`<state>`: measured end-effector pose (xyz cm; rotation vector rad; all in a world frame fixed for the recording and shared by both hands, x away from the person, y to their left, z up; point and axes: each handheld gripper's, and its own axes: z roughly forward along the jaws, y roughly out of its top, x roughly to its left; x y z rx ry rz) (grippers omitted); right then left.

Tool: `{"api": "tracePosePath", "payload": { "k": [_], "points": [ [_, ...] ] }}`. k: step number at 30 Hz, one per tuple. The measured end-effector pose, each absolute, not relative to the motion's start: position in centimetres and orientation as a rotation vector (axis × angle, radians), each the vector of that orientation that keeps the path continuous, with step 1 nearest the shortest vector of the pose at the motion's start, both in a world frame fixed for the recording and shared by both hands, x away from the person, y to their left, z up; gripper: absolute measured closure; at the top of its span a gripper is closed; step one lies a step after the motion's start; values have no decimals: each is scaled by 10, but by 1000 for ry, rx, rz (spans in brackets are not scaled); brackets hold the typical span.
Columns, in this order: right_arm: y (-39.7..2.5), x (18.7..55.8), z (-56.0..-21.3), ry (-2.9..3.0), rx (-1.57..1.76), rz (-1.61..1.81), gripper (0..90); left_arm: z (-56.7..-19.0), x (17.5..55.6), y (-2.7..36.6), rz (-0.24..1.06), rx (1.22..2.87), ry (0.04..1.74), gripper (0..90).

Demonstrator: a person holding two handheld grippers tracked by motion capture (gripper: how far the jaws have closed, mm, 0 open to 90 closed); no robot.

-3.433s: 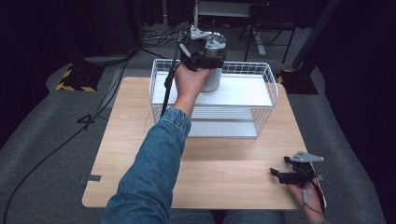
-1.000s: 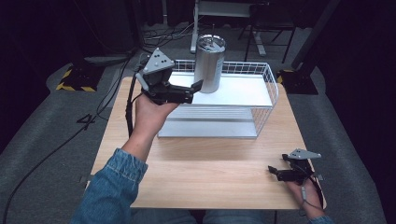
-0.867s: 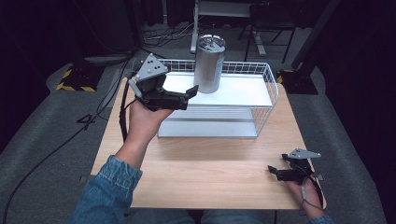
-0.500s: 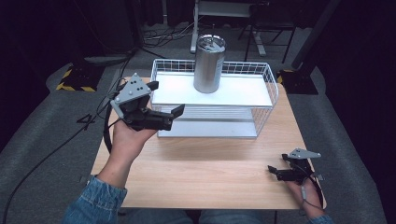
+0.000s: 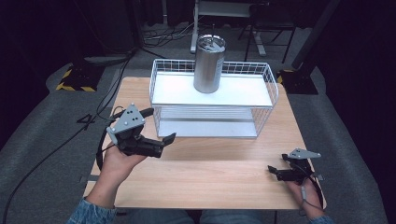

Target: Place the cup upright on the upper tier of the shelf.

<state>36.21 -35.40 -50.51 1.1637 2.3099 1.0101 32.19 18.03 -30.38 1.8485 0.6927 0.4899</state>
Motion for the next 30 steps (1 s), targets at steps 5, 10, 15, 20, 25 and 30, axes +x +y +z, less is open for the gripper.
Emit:
{"api": "tracePosePath", "payload": {
  "k": [5,10,15,20,25,30],
  "points": [
    [-354,362,-505,2310,1164,1010,138,-331,321,188,477,1875,752,29],
    [-354,362,-505,2310,1164,1010,138,-350,319,194,468,1914,792,51],
    [-354,362,-505,2310,1164,1010,138,-370,318,196,445,1956,809,53],
    [-354,362,-505,2310,1164,1010,138,-400,318,200,442,1986,858,57],
    [-354,362,-505,2310,1164,1010,138,-425,318,204,451,2002,903,64],
    [-354,362,-505,2310,1164,1011,139,-444,317,207,446,2007,931,70]
  ]
}}
